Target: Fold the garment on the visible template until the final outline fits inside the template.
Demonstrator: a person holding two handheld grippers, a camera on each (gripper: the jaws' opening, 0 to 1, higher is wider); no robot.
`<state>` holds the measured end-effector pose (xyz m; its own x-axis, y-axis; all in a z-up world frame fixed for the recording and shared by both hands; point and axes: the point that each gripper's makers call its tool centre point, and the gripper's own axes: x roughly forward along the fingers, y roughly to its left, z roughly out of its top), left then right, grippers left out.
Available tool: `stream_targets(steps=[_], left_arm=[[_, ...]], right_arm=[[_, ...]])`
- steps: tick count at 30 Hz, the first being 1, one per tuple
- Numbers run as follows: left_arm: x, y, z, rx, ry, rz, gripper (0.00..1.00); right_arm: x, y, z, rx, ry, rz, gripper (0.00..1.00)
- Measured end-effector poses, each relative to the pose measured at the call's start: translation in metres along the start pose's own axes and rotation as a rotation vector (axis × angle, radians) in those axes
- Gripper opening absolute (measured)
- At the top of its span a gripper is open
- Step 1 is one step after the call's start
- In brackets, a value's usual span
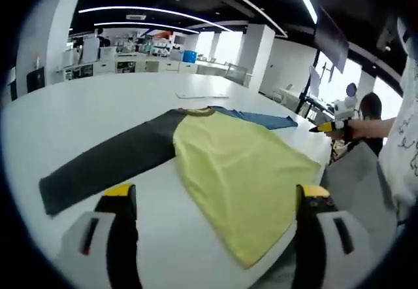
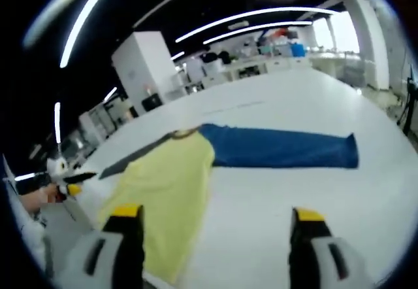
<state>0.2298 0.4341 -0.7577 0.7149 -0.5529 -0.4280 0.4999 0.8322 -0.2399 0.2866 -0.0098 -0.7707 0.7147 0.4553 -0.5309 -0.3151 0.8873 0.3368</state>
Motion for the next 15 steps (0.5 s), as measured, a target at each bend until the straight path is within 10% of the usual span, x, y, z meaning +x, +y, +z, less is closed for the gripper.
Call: stream_targets(steps=[15], left_arm=[[-0.005,0.012,0.019,-0.048,-0.093,0.025,0.99]], right_arm=[[0.005,-0.112,0.058,0.039,-0.076,-0.222,0.77]])
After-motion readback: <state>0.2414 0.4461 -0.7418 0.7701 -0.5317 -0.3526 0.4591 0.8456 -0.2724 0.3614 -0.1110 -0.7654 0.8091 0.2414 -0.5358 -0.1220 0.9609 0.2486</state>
